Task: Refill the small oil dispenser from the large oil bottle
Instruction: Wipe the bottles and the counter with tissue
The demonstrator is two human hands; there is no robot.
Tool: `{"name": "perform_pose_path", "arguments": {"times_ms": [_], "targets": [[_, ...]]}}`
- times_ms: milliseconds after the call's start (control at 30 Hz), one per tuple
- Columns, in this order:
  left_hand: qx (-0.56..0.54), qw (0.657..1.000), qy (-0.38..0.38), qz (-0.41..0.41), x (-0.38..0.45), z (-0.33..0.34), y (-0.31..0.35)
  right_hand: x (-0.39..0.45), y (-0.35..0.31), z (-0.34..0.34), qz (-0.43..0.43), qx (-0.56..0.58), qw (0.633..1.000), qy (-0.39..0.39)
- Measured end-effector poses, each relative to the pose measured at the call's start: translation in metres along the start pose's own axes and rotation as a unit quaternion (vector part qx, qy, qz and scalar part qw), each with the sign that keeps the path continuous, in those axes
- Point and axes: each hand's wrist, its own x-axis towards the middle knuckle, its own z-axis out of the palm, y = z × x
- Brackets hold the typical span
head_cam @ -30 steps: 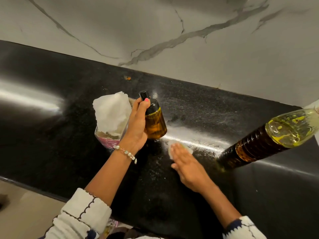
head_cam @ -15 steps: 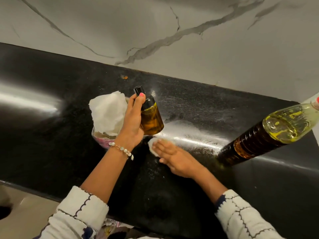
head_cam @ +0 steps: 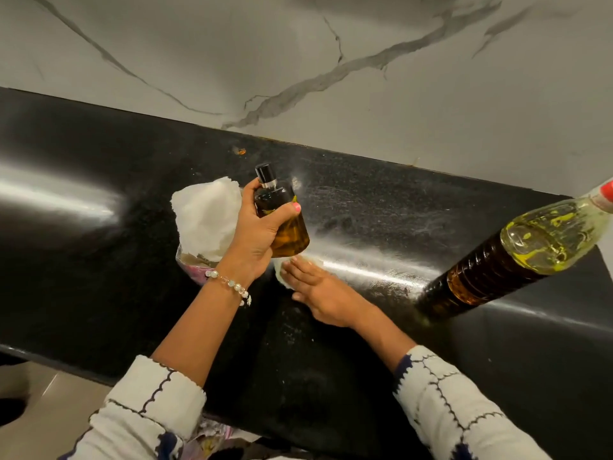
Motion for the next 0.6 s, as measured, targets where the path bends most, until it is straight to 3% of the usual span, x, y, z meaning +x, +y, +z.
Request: {"name": "perform_pose_path", "arguments": {"times_ms": [100, 233, 300, 367, 467, 533, 600], "targets": [[0.032, 0.999, -0.007, -0.001, -0.001, 0.004, -0.005, -0.033, 0.037, -0.021, 0.052, 0.025, 0.998, 0.026], [0.069, 0.997, -0.013, 0.011, -0.005, 0.012, -0.017, -0.066, 0.092, -0.043, 0.312, 0.006, 0.941, 0.128], [0.097, 0.995, -0.022, 0.027, -0.005, 0.017, -0.021, -0.058, 0.083, -0.036, 0.402, -0.046, 0.903, 0.144], [0.116, 0.992, -0.028, 0.041, -0.004, 0.022, -0.025, -0.043, 0.052, -0.02, 0.422, -0.056, 0.893, 0.146], [0.127, 0.989, -0.054, 0.062, 0.0, 0.028, -0.03, -0.03, -0.004, 0.01, 0.309, 0.016, 0.938, 0.155], [0.146, 0.983, -0.078, 0.073, 0.002, 0.033, -0.037, -0.038, -0.037, 0.011, 0.157, 0.017, 0.985, 0.072], [0.164, 0.978, -0.096, 0.081, 0.001, 0.038, -0.045, -0.053, -0.029, 0.003, 0.043, -0.001, 0.999, 0.017]]}}
